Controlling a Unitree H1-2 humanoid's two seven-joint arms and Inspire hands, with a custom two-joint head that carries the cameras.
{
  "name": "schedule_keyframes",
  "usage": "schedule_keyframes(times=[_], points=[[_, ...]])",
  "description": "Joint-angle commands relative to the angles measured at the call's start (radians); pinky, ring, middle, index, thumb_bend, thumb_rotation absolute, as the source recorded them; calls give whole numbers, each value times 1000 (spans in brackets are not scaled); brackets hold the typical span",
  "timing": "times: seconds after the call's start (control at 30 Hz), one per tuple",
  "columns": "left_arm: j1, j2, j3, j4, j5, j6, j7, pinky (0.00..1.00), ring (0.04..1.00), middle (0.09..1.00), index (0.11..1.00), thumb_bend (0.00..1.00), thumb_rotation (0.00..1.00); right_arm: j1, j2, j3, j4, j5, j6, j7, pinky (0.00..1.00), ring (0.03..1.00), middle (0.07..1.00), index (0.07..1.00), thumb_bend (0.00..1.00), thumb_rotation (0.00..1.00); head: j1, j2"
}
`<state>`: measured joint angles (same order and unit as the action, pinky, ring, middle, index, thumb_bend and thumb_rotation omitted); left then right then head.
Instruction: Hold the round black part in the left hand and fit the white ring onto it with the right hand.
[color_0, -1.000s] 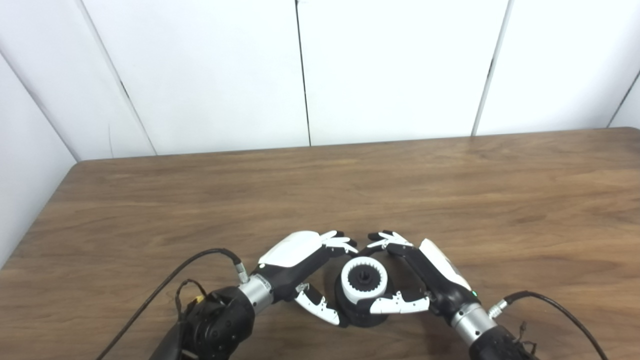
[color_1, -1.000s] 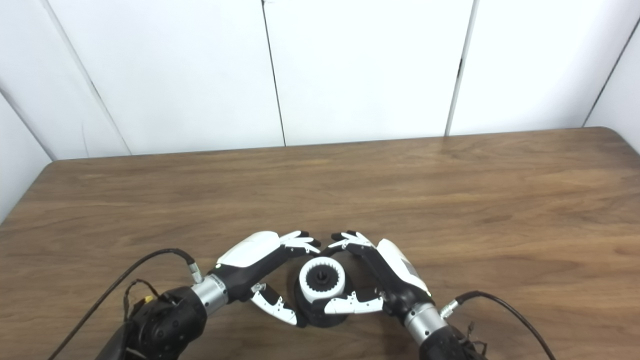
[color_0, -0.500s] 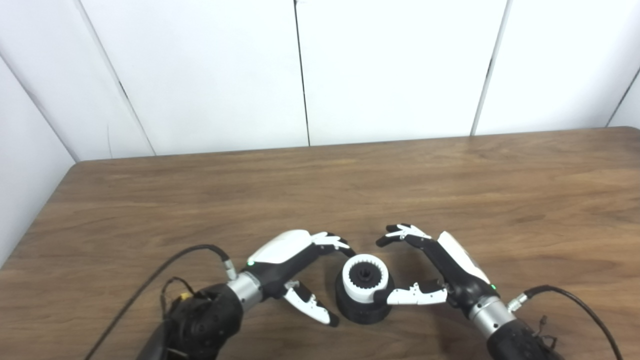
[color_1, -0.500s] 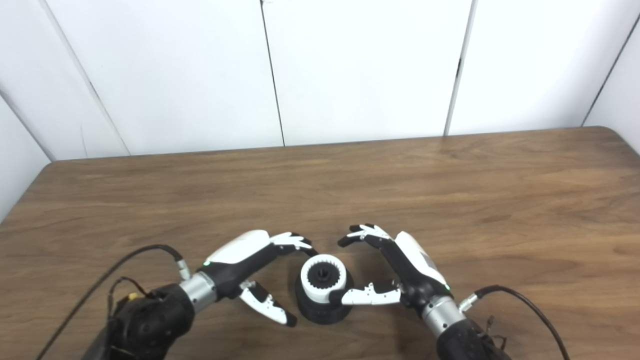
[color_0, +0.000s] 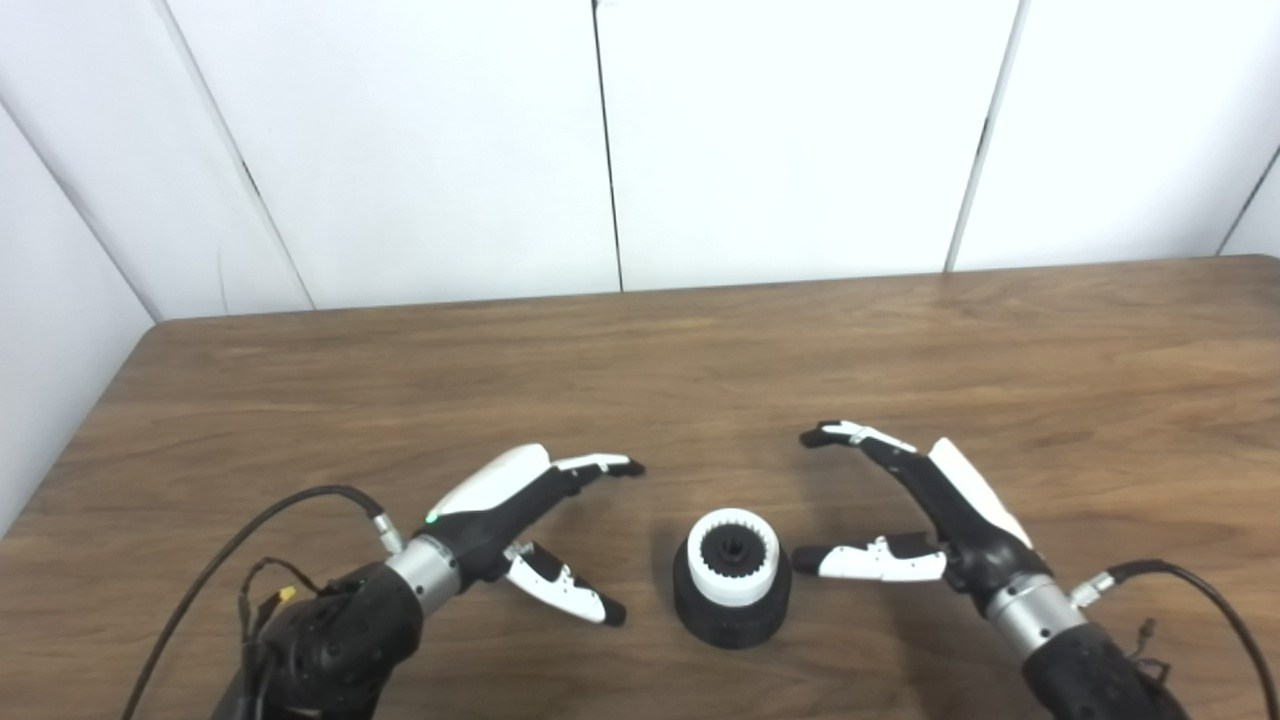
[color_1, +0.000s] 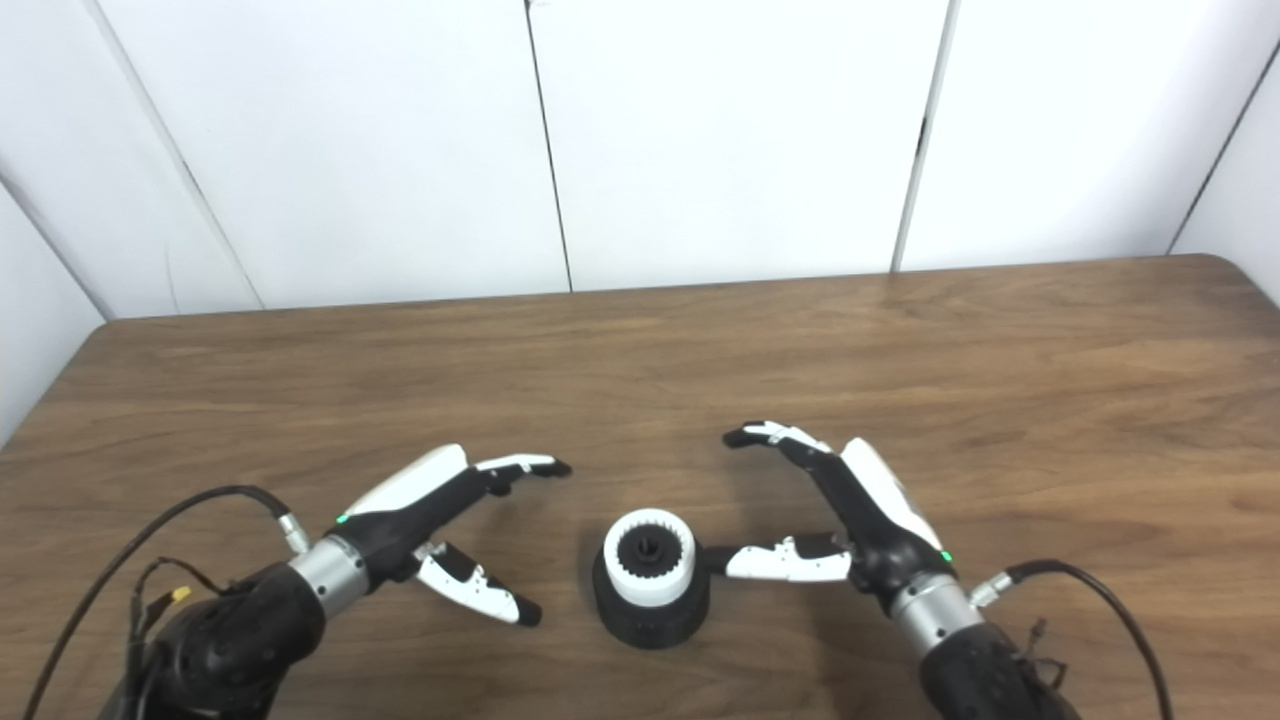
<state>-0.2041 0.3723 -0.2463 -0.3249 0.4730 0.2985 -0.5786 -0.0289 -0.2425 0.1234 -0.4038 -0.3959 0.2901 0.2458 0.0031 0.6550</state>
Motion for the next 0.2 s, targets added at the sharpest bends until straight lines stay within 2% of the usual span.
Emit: schedule_keyframes(times=[0.0,0.1,0.17], points=[[-6,2,43,-43,-44,12,31,876,934,917,910,1000,280,-16,-2,-23,-36,31,-14,-15,912,925,886,817,978,490,0,1],[33,-40,110,-61,-87,32,96,825,899,913,913,980,350,-10,7,-53,-30,53,-19,-37,863,894,873,821,877,531,-6,1],[61,-74,145,-69,-102,34,148,813,897,915,907,896,407,-6,10,-65,-24,66,-28,-44,853,891,877,830,811,577,-10,-1]])
